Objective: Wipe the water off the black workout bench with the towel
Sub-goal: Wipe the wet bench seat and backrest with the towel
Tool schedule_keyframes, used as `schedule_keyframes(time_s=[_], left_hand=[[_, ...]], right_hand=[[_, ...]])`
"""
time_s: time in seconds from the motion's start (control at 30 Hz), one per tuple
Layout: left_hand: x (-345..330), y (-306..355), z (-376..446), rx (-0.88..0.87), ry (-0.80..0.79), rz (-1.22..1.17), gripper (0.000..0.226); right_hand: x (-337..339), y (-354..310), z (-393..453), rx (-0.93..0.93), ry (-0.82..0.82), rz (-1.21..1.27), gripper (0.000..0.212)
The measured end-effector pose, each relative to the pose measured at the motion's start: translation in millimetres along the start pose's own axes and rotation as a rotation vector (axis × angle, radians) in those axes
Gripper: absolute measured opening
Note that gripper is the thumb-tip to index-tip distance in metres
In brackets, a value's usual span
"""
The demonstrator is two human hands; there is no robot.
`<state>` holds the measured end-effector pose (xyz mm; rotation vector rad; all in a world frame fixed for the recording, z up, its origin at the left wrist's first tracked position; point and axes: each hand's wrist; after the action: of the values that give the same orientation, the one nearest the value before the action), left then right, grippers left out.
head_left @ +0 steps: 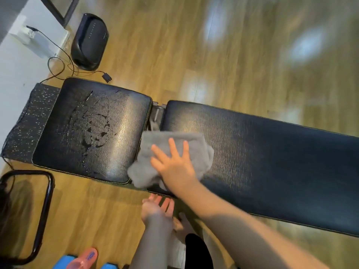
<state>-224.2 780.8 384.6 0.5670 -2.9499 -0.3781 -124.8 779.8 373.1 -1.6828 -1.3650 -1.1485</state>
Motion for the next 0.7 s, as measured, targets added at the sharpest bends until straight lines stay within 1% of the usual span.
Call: schedule_keyframes(time_s=[0.03,0.1,0.17,0.23,0.27,0.3,0.33,0.4,0.47,0.53,0.6,0.63,0.7], left_hand=[[0.3,1.0,3.4,0.022,0.002,-0.022,0.038],[1.4,2.1,3.6,0.087,-0.001,-0.052,0.035],[4.3,3.1,4.4,0.104,-0.031,-0.078,0.048],[4.6,5.0,1.5,0.088,-0.022,-0.080,0.059],[4.2,5.7,-0.2,0.082,-0.025,-0.086,0.061],[3.4,6.1,-1.1,0.078,-0.030,-0.093,0.062],[3.3,6.2,-1.1,0.072,-0.029,-0.098,0.063],[3.7,3.6,-0.6,0.054,-0.027,-0.103,0.063],[3.1,-2.0,0.2,0.029,-0.034,-0.102,0.062],[1.2,-7.4,-0.5,0.000,-0.017,-0.093,0.062],[-0.2,-9.2,-2.4,-0.014,0.001,-0.087,0.061],[0.3,-9.2,-0.6,-0.014,0.007,-0.084,0.061],[2.4,-7.3,2.5,-0.008,0.003,-0.079,0.062]], right_hand=[[-14.5,-1.7,-21.6,0.040,0.019,-0.004,0.037],[-41.5,7.7,-70.9,0.112,-0.011,-0.061,0.044],[-55.1,34.3,-111.2,0.128,0.003,-0.116,0.050],[-59.2,70.0,-129.5,0.053,-0.005,-0.118,0.058],[-58.7,88.5,-130.2,-0.016,-0.030,-0.082,0.068],[-56.9,104.5,-125.6,-0.093,-0.052,-0.043,0.074],[-51.4,117.3,-115.2,-0.170,-0.066,-0.017,0.074],[-36.4,133.2,-82.8,-0.304,-0.044,0.000,0.059],[-19.2,137.6,-36.5,-0.444,-0.027,0.092,0.045],[-0.6,127.9,12.8,-0.543,-0.020,0.189,0.039],[14.4,109.1,47.7,-0.544,-0.031,0.230,0.042],[17.2,97.2,57.4,-0.499,-0.025,0.213,0.044],[15.8,70.8,58.0,-0.343,-0.005,0.127,0.051]])
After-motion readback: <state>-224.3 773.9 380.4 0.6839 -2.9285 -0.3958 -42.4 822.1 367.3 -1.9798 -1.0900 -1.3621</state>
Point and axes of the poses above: each hand's wrist, its own z-axis towards the middle knuckle, its own x-axis out of the back of the hand, y = z × x, and after that the axes turned 10 degrees about -z, right-handed
